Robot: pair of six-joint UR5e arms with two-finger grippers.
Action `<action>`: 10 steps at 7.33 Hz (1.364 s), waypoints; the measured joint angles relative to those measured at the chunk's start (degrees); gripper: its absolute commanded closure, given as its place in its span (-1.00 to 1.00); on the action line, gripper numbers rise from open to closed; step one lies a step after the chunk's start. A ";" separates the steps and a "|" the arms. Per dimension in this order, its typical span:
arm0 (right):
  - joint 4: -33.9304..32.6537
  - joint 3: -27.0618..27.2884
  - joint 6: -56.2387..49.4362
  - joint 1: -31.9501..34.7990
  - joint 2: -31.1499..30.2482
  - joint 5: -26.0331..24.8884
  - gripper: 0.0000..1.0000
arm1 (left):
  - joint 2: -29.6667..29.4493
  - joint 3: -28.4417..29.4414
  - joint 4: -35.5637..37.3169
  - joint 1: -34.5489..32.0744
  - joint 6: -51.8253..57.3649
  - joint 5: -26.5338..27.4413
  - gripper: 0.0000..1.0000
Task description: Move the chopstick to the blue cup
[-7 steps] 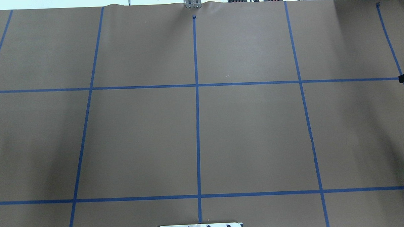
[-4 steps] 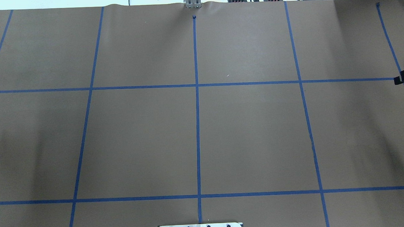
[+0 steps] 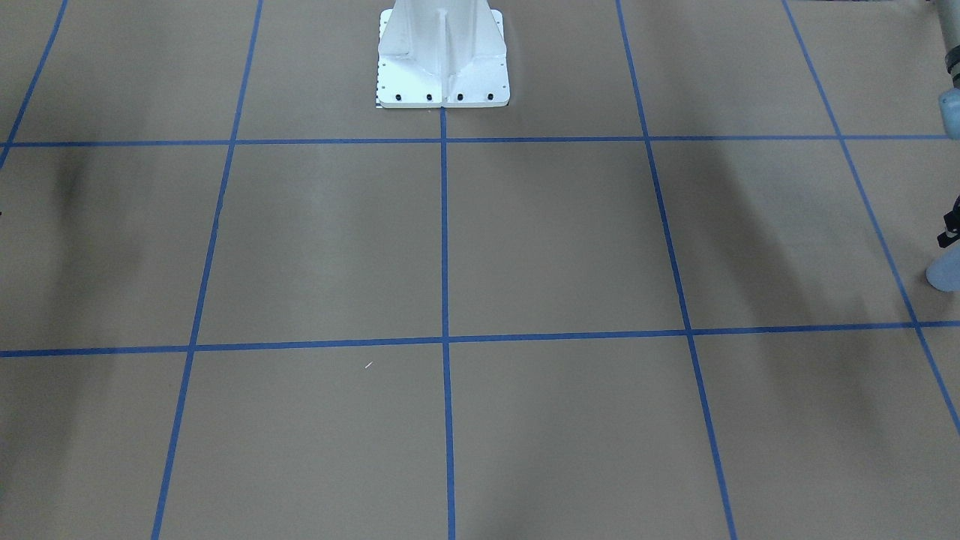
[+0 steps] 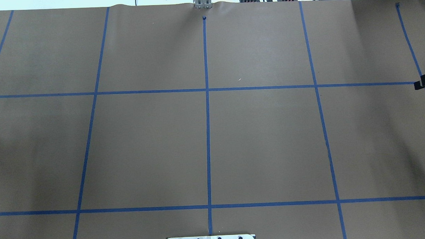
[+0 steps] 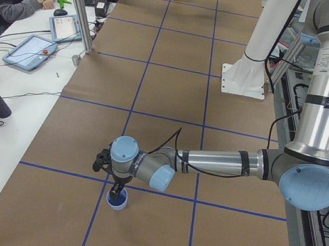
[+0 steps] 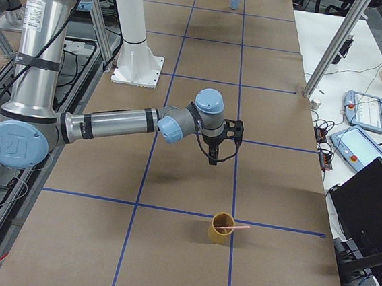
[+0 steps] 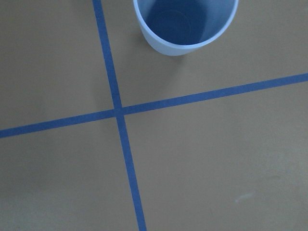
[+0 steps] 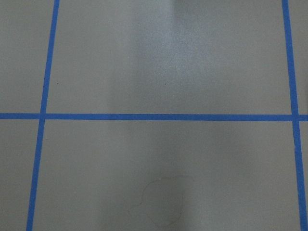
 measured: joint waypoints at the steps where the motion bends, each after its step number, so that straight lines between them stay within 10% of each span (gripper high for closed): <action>1: 0.00 -0.02 0.00 -0.08 -0.03 -0.21 -1.00 | -0.12 0.73 -0.08 0.87 0.01 0.07 0.00; 3: 0.00 -0.09 0.00 -0.26 -0.07 -0.41 -1.00 | -0.86 2.37 -0.17 2.07 0.02 0.11 1.00; 7: 0.00 -0.12 0.00 -0.32 -0.09 -0.58 -1.00 | -0.68 0.26 0.27 2.17 0.37 -0.35 1.00; 10: 0.06 -0.13 0.00 -0.33 -0.09 -0.59 -1.00 | -1.50 -11.57 13.06 0.78 0.09 -1.08 1.00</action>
